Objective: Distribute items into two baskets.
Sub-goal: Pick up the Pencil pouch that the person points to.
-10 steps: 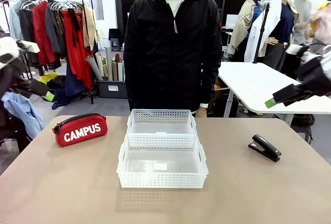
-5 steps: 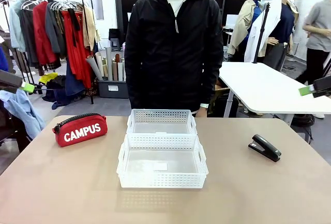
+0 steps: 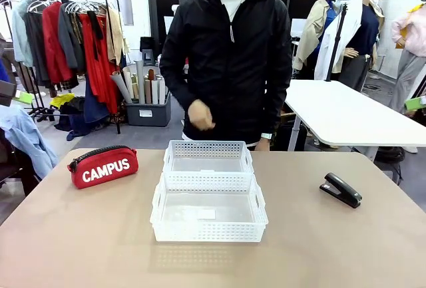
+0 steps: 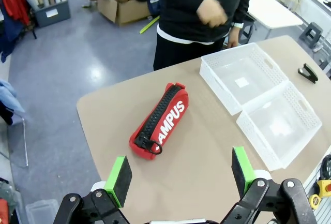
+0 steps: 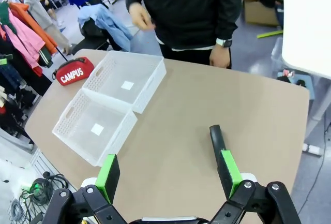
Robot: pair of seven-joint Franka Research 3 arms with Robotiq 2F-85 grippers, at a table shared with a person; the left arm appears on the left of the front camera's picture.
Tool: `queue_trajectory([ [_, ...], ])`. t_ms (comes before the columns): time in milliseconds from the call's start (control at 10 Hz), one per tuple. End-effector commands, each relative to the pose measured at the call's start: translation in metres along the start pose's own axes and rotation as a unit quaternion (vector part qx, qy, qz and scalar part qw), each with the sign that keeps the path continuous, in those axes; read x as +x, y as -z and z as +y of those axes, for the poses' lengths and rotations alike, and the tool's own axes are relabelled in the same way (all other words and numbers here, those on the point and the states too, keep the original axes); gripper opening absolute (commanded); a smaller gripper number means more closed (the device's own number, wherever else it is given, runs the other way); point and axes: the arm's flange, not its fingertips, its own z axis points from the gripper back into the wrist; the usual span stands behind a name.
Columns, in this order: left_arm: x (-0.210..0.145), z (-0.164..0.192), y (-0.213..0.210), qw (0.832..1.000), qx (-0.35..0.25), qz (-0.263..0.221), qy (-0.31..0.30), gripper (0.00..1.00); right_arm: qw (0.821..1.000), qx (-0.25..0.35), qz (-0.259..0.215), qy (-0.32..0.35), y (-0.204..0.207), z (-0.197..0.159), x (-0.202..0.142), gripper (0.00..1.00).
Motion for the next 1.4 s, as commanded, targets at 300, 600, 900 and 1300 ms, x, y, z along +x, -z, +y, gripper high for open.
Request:
queue_trajectory([
  [300, 0.0, -0.001, 0.004, 1.0, -0.003, 0.004, 0.001, 1.0, 1.0, 0.003, -0.001, -0.001, -0.001, -0.001, -0.001, 1.0],
  [600, 0.0, -0.001, 0.004, 1.0, -0.003, 0.004, 0.001, 1.0, 1.0, 0.003, -0.001, -0.001, -0.001, -0.001, -0.001, 1.0],
  [900, 0.0, -0.001, 0.004, 1.0, -0.003, 0.004, 0.001, 1.0, 1.0, 0.003, -0.001, -0.001, -0.001, -0.001, -0.001, 1.0],
  [1300, 0.0, -0.001, 0.004, 1.0, -0.003, 0.004, 0.001, 1.0, 1.0, 0.003, -0.001, -0.001, -0.001, -0.001, -0.001, 1.0],
])
